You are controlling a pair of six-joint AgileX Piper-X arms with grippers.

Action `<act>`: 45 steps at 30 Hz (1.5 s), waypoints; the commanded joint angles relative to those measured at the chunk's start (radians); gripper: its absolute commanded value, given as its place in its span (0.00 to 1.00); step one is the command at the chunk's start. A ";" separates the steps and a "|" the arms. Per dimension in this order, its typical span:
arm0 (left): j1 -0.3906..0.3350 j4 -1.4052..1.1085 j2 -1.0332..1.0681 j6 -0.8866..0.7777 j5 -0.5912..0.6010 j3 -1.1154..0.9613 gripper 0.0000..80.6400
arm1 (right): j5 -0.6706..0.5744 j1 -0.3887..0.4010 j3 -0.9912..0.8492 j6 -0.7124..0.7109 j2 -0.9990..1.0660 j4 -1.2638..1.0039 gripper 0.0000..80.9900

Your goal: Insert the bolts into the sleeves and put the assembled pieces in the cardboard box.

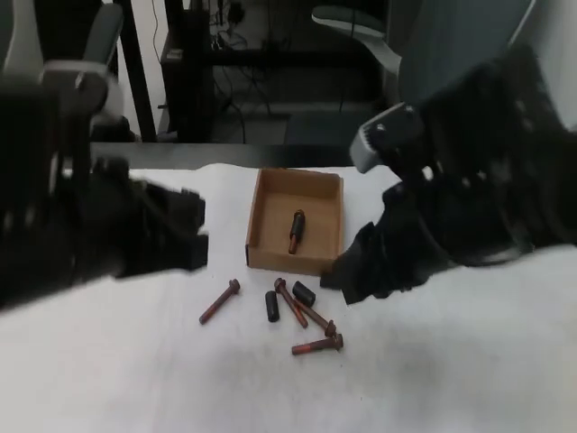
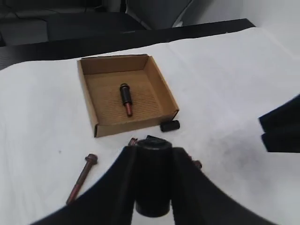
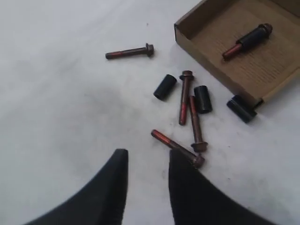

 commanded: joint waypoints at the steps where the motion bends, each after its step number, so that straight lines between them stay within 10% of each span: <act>1: -0.006 -0.127 -0.063 -0.020 0.028 0.068 0.02 | -0.038 -0.014 -0.116 -0.079 0.117 0.112 0.34; 9: -0.006 -0.135 -0.092 -0.020 0.025 0.086 0.02 | -0.066 0.002 -0.418 -0.130 0.412 0.330 0.15; 22: -0.006 -0.135 -0.092 -0.020 0.025 0.093 0.02 | -0.051 0.006 -0.686 -0.197 0.709 0.442 0.15; 28: -0.006 -0.135 -0.092 -0.020 0.025 0.093 0.02 | -0.040 0.006 -0.721 -0.214 0.773 0.472 0.41; 45: -0.006 -0.135 -0.092 -0.020 0.025 0.093 0.02 | -0.005 0.006 -0.723 -0.230 0.803 0.354 0.42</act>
